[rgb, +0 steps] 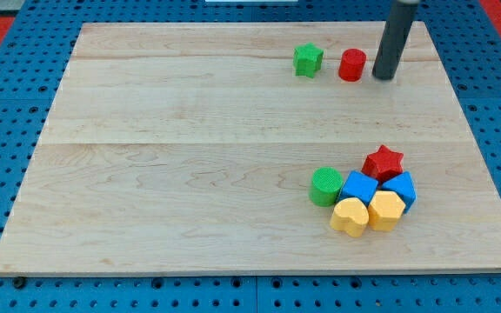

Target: Place the red circle towards the top right of the green circle

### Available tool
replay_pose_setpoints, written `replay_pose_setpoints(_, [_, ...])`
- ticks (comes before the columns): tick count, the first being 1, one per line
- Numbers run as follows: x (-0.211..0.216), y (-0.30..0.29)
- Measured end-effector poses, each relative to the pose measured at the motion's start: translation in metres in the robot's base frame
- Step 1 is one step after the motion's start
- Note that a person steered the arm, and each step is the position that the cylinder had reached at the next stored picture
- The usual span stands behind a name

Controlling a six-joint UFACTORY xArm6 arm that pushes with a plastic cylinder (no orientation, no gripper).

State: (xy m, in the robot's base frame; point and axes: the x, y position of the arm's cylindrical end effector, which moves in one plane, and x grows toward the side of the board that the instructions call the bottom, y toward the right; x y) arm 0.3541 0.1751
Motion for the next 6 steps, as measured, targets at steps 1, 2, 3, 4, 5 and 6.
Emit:
replay_pose_setpoints(1, [0.004, 0.025])
replay_pose_setpoints(2, [-0.035, 0.060])
replay_pose_setpoints(3, [-0.110, -0.002])
replay_pose_setpoints(4, [-0.067, -0.035])
replay_pose_setpoints(5, [0.005, -0.015])
replay_pose_setpoints(6, [0.015, -0.021])
